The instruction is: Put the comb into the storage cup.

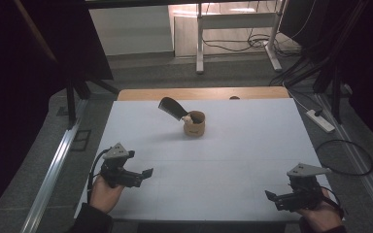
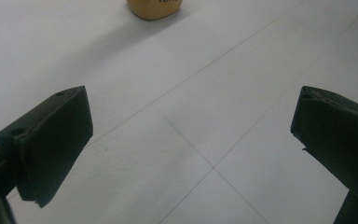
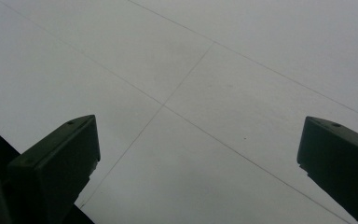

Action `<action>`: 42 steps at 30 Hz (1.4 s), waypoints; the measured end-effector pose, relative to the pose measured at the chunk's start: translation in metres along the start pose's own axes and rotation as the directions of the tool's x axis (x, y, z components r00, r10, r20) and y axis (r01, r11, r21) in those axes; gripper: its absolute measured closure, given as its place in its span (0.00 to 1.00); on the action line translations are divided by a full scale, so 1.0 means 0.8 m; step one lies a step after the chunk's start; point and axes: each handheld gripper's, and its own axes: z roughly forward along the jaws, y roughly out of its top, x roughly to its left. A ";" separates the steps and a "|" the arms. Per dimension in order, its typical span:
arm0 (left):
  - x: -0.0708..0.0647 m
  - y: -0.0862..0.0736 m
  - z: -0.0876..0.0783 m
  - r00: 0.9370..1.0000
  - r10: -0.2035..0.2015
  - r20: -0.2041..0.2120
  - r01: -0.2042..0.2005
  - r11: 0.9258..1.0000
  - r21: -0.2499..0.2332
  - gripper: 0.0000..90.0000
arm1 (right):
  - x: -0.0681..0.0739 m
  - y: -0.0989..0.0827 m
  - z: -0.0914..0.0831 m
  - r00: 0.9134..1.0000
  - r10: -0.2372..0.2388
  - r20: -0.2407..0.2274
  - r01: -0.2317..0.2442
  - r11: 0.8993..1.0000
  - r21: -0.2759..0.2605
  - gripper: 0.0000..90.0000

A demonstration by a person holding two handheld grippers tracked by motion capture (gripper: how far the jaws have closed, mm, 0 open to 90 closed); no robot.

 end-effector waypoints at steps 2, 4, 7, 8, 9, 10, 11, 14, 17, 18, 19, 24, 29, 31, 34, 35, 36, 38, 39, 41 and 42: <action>-0.001 -0.002 -0.001 1.000 -0.002 0.002 0.002 1.000 0.000 0.00 | 0.000 0.000 0.000 1.000 0.000 0.002 0.000 1.000 0.000 0.00; -0.001 -0.005 -0.003 1.000 -0.004 -0.002 0.004 1.000 0.002 0.00 | 0.000 0.000 0.000 1.000 0.001 0.002 -0.001 1.000 0.000 0.00; -0.003 -0.009 -0.006 1.000 -0.012 -0.002 0.012 1.000 0.001 0.00 | 0.000 0.000 0.000 1.000 0.001 0.004 -0.001 1.000 0.000 0.00; -0.004 -0.010 -0.006 1.000 -0.014 -0.004 0.014 1.000 0.002 0.00 | 0.000 0.000 0.000 1.000 0.001 0.004 -0.001 1.000 0.001 0.00; -0.004 -0.012 -0.008 1.000 -0.014 -0.007 0.014 1.000 0.004 0.00 | 0.000 0.000 0.000 1.000 0.002 0.005 -0.002 1.000 0.000 0.00; -0.005 -0.013 -0.009 1.000 -0.015 -0.008 0.015 1.000 0.004 0.00 | 0.000 0.000 0.000 1.000 0.002 0.005 -0.002 1.000 0.000 0.00; -0.005 -0.014 -0.010 1.000 -0.016 -0.008 0.016 1.000 0.006 0.00 | 0.000 0.000 0.000 1.000 0.002 0.006 -0.002 1.000 0.001 0.00; -0.006 -0.018 -0.013 1.000 -0.020 -0.016 0.020 1.000 0.005 0.00 | 0.000 0.000 0.000 1.000 0.002 0.007 -0.002 1.000 0.001 0.00; -0.007 -0.021 -0.016 0.999 -0.026 -0.020 0.026 1.000 0.006 0.00 | 0.000 0.000 0.000 1.000 0.003 0.009 -0.003 1.000 0.001 0.00; -0.007 -0.022 -0.016 0.999 -0.030 -0.022 0.030 1.000 0.006 0.00 | 0.000 0.000 0.000 1.000 0.003 0.010 -0.003 1.000 0.001 0.00; -0.008 -0.023 -0.017 0.999 -0.029 -0.023 0.030 1.000 0.008 0.00 | 0.000 0.000 0.000 1.000 0.003 0.010 -0.003 1.000 0.001 0.00; -0.009 -0.028 -0.020 0.999 -0.036 -0.031 0.036 0.999 0.014 0.00 | 0.000 0.000 0.000 1.000 0.004 0.011 -0.004 1.000 0.001 0.00; -0.012 -0.032 -0.023 0.999 -0.033 -0.040 0.034 0.999 0.021 0.00 | 0.000 0.000 0.000 1.000 0.004 0.013 -0.004 1.000 0.001 0.00; -0.012 -0.034 -0.025 0.998 -0.036 -0.047 0.037 0.999 0.022 0.00 | 0.000 0.000 0.000 1.000 0.006 0.014 -0.006 1.000 0.002 0.00; -0.013 -0.037 -0.026 0.998 -0.041 -0.051 0.042 0.999 0.025 0.00 | 0.000 0.000 0.000 1.000 0.006 0.014 -0.006 1.000 0.002 0.00; -0.013 -0.038 -0.027 0.998 -0.041 -0.053 0.043 0.999 0.027 0.00 | -0.001 0.000 0.000 1.000 0.006 0.014 -0.006 1.000 0.002 0.00; -0.014 -0.039 -0.028 0.998 -0.044 -0.054 0.046 0.999 0.027 0.00 | -0.001 0.000 0.000 1.000 0.007 0.014 -0.007 1.000 0.002 0.00; -0.014 -0.040 -0.029 0.997 -0.046 -0.061 0.048 0.998 0.028 0.00 | 0.000 0.000 0.000 1.000 0.007 0.015 -0.007 1.000 0.003 0.00; -0.014 -0.042 -0.030 0.997 -0.046 -0.063 0.048 0.998 0.031 0.00 | 0.000 0.000 0.000 1.000 0.007 0.015 -0.007 1.000 0.003 0.00; -0.015 -0.043 -0.030 0.996 -0.052 -0.068 0.055 0.998 0.031 0.00 | 0.000 0.000 0.000 1.000 0.008 0.015 -0.008 1.000 0.003 0.00; -0.015 -0.044 -0.031 0.996 -0.051 -0.072 0.054 0.998 0.035 0.00 | 0.000 0.000 0.000 1.000 0.008 0.016 -0.008 1.000 0.003 0.00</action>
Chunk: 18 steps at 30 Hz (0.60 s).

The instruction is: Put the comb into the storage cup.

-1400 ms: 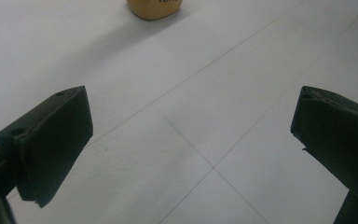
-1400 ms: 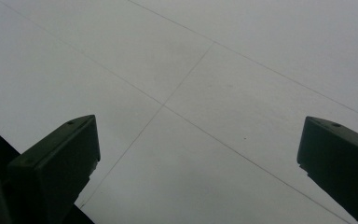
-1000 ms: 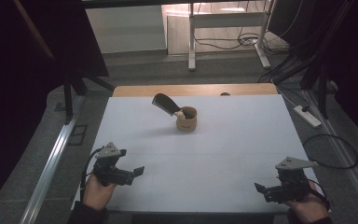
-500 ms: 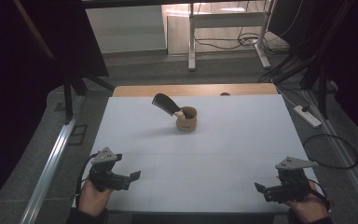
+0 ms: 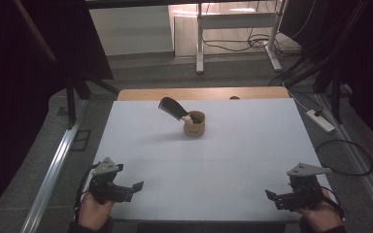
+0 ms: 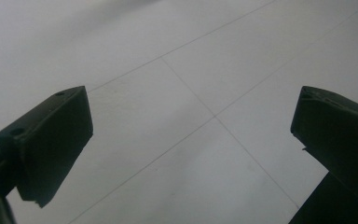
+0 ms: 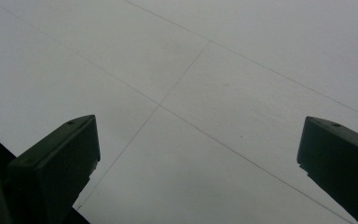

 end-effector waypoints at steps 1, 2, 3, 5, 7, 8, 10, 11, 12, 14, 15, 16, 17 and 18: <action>0.000 -0.001 0.000 1.000 -0.004 -0.001 0.004 1.000 0.000 0.00 | 0.000 0.000 0.000 1.000 0.001 0.001 -0.001 1.000 0.000 0.00; 0.000 -0.002 -0.001 1.000 -0.005 -0.004 0.005 1.000 0.003 0.00 | 0.000 0.000 0.000 1.000 0.002 0.001 -0.002 1.000 0.000 0.00; 0.000 -0.003 -0.001 1.000 -0.004 -0.006 0.004 1.000 0.005 0.00 | 0.000 0.000 0.000 1.000 0.001 0.002 -0.001 1.000 0.001 0.00; -0.001 -0.005 -0.002 1.000 -0.008 -0.013 0.009 1.000 0.011 0.00 | 0.000 0.000 0.000 1.000 0.002 0.003 -0.002 1.000 0.002 0.00; -0.001 -0.006 -0.001 1.000 -0.007 -0.018 0.008 1.000 0.018 0.00 | 0.000 0.000 0.000 1.000 0.001 0.004 -0.001 1.000 0.003 0.00; -0.002 -0.006 -0.002 1.000 -0.004 -0.022 0.005 1.000 0.015 0.00 | 0.000 0.000 0.000 1.000 0.000 0.004 0.000 1.000 0.003 0.00; -0.003 -0.007 -0.002 1.000 -0.001 -0.027 0.002 1.000 0.019 0.00 | 0.001 0.000 0.000 1.000 0.000 0.005 0.000 1.000 0.003 0.00; -0.004 -0.007 -0.002 0.999 0.000 -0.037 0.001 1.000 0.020 0.00 | 0.001 0.000 0.000 1.000 0.001 0.005 -0.001 1.000 0.004 0.00; -0.005 -0.007 -0.002 0.999 0.000 -0.046 0.001 1.000 0.024 0.00 | 0.001 0.000 0.000 1.000 0.001 0.005 -0.001 1.000 0.003 0.00; -0.007 -0.006 -0.001 0.998 0.000 -0.065 0.003 0.999 0.033 0.01 | 0.001 0.000 0.000 1.000 0.001 0.006 -0.001 1.000 0.003 0.00; -0.007 -0.006 -0.001 0.998 0.004 -0.070 -0.001 0.999 0.037 0.01 | 0.001 0.000 0.000 1.000 0.001 0.006 -0.001 1.000 0.003 0.00; -0.008 -0.006 -0.001 0.997 0.008 -0.072 -0.005 0.999 0.039 0.01 | 0.001 0.000 0.000 1.000 0.002 0.006 -0.002 1.000 0.003 0.00; -0.008 -0.006 0.000 0.997 0.010 -0.072 -0.007 0.999 0.041 0.02 | 0.001 0.000 0.000 1.000 0.001 0.006 -0.001 1.000 0.004 0.00; -0.008 -0.006 0.000 0.997 0.010 -0.072 -0.007 0.999 0.041 0.02 | 0.001 0.000 0.000 1.000 0.001 0.006 -0.001 1.000 0.003 0.00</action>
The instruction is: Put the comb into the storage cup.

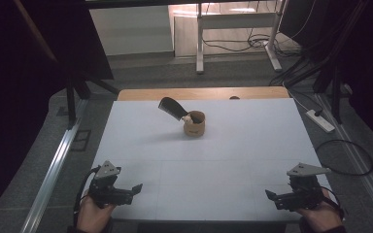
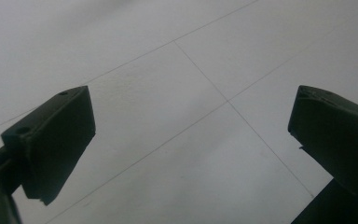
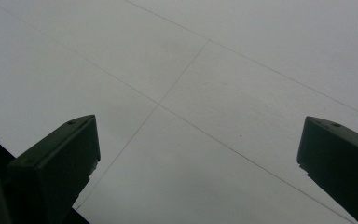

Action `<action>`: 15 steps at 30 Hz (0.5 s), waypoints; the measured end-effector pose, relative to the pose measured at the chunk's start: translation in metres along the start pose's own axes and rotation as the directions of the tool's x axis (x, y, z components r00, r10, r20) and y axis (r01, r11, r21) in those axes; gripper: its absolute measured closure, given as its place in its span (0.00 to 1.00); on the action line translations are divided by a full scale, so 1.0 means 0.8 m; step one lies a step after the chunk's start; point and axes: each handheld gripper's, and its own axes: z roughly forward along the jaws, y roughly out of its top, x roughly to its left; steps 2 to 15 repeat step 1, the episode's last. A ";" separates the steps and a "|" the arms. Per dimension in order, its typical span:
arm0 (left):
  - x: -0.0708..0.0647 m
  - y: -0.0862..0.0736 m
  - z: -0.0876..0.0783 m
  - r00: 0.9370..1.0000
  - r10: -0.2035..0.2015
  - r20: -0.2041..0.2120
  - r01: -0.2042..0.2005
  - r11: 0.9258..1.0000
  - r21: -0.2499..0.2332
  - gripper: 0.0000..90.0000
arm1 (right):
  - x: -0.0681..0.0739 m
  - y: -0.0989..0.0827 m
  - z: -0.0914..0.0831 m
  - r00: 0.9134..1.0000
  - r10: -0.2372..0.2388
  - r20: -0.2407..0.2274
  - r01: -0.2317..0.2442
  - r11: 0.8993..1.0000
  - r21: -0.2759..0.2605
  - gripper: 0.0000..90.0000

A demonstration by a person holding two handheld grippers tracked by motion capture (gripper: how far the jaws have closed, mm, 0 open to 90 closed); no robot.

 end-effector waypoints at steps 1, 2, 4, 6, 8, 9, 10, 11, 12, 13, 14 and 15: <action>0.000 0.000 0.000 1.000 -0.002 -0.001 0.002 1.000 -0.001 0.02 | 0.000 0.000 0.000 1.000 -0.001 0.001 0.001 1.000 0.000 0.00; 0.000 0.000 0.000 1.000 -0.002 -0.001 0.002 1.000 -0.001 0.02 | 0.000 0.000 0.000 1.000 -0.001 0.001 0.001 1.000 0.000 0.00; 0.000 0.000 0.000 1.000 -0.002 -0.001 0.002 1.000 -0.001 0.02 | 0.000 0.000 0.000 1.000 -0.001 0.001 0.001 1.000 0.000 0.00; 0.000 0.000 0.000 1.000 -0.002 -0.001 0.002 1.000 -0.001 0.02 | 0.000 0.000 0.000 1.000 -0.001 0.001 0.001 1.000 0.000 0.00; 0.000 0.000 0.000 1.000 -0.002 -0.001 0.002 1.000 -0.001 0.02 | 0.000 0.000 0.000 1.000 -0.001 0.001 0.001 1.000 0.000 0.00; 0.000 0.000 0.000 1.000 -0.002 -0.001 0.002 1.000 -0.001 0.02 | 0.000 0.000 0.000 1.000 -0.001 0.001 0.001 1.000 0.000 0.00; 0.000 0.000 0.000 1.000 -0.002 -0.001 0.002 1.000 -0.001 0.02 | 0.000 0.000 0.000 1.000 -0.001 0.001 0.001 1.000 0.000 0.00; 0.000 0.000 0.000 1.000 -0.002 -0.001 0.002 1.000 -0.001 0.02 | 0.000 0.000 0.000 1.000 -0.001 0.001 0.001 1.000 0.000 0.00; 0.000 0.000 0.000 1.000 -0.002 -0.001 0.002 1.000 -0.001 0.02 | 0.000 0.000 0.000 1.000 -0.001 0.001 0.001 1.000 0.000 0.00; 0.000 0.000 0.000 1.000 -0.002 -0.001 0.002 1.000 -0.001 0.02 | 0.000 0.000 0.000 1.000 -0.001 0.001 0.001 1.000 0.000 0.00; 0.000 0.000 0.000 1.000 -0.002 -0.001 0.002 1.000 -0.001 0.02 | 0.000 0.000 0.000 1.000 -0.001 0.001 0.001 1.000 0.000 0.00; 0.000 0.000 0.000 1.000 -0.002 -0.001 0.002 1.000 -0.001 0.02 | 0.000 0.000 0.000 1.000 -0.001 0.001 0.001 1.000 0.000 0.00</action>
